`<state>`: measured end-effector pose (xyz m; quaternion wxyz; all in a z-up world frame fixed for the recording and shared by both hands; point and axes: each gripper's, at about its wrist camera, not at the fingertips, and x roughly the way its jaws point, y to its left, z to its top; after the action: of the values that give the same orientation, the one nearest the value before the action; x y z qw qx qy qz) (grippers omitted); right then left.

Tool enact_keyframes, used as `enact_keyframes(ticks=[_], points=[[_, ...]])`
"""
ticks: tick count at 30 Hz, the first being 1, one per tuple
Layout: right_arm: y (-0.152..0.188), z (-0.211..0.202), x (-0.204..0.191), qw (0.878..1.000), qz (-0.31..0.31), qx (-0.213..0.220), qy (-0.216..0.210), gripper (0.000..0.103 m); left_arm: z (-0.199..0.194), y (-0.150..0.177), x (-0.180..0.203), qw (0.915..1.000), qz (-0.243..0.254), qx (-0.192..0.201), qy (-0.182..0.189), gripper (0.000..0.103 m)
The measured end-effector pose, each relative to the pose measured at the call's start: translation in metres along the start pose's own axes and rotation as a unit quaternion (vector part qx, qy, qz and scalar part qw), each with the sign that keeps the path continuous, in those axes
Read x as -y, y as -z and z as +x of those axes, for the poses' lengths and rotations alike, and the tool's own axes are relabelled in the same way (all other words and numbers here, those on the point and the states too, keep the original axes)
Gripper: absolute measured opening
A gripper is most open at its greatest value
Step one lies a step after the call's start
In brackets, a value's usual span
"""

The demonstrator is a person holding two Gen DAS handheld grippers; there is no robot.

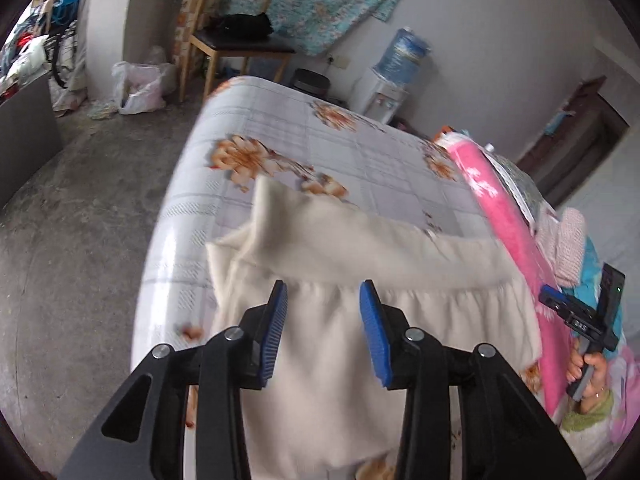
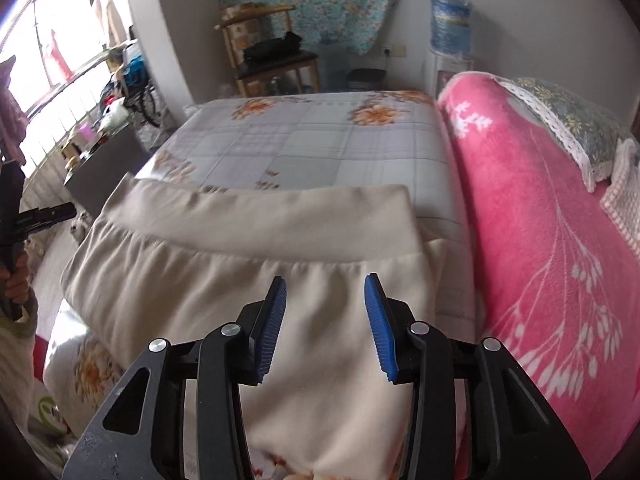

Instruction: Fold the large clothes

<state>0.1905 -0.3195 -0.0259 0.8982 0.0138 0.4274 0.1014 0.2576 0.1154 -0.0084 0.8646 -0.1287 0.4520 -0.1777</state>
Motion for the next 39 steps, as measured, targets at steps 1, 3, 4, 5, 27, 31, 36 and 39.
enact_keyframes(ticks=[1,3,4,5,27,31,36,39], points=[[0.009,0.0,-0.006,1.0,-0.013,-0.008,-0.005,0.045,0.004,0.013,0.005,0.9999,0.006,-0.014,0.001,0.037],[0.028,0.01,-0.005,0.999,-0.02,-0.036,0.004,0.045,0.018,0.036,0.004,0.9988,0.009,-0.039,-0.029,0.038],[0.036,0.017,0.001,0.998,-0.009,-0.057,0.019,0.045,0.027,0.044,-0.003,0.9969,0.002,-0.055,-0.056,0.038],[0.043,0.024,0.01,0.997,0.006,-0.076,0.033,0.042,0.032,0.051,-0.01,0.9955,-0.013,-0.063,-0.069,0.038],[0.077,-0.045,-0.062,0.998,-0.006,-0.001,0.069,0.069,0.014,0.093,0.093,0.9807,0.075,0.014,-0.18,0.065],[0.068,-0.014,-0.078,0.999,0.008,-0.006,0.037,0.069,0.047,0.098,0.108,0.9784,0.091,-0.012,-0.185,0.072],[0.073,0.027,-0.086,0.995,0.006,-0.054,0.085,0.069,0.061,0.108,0.11,0.9706,0.096,-0.014,-0.22,0.074],[0.062,0.006,-0.102,0.998,0.008,-0.021,0.063,0.069,0.059,0.108,0.107,0.9722,0.089,-0.017,-0.216,0.074]])
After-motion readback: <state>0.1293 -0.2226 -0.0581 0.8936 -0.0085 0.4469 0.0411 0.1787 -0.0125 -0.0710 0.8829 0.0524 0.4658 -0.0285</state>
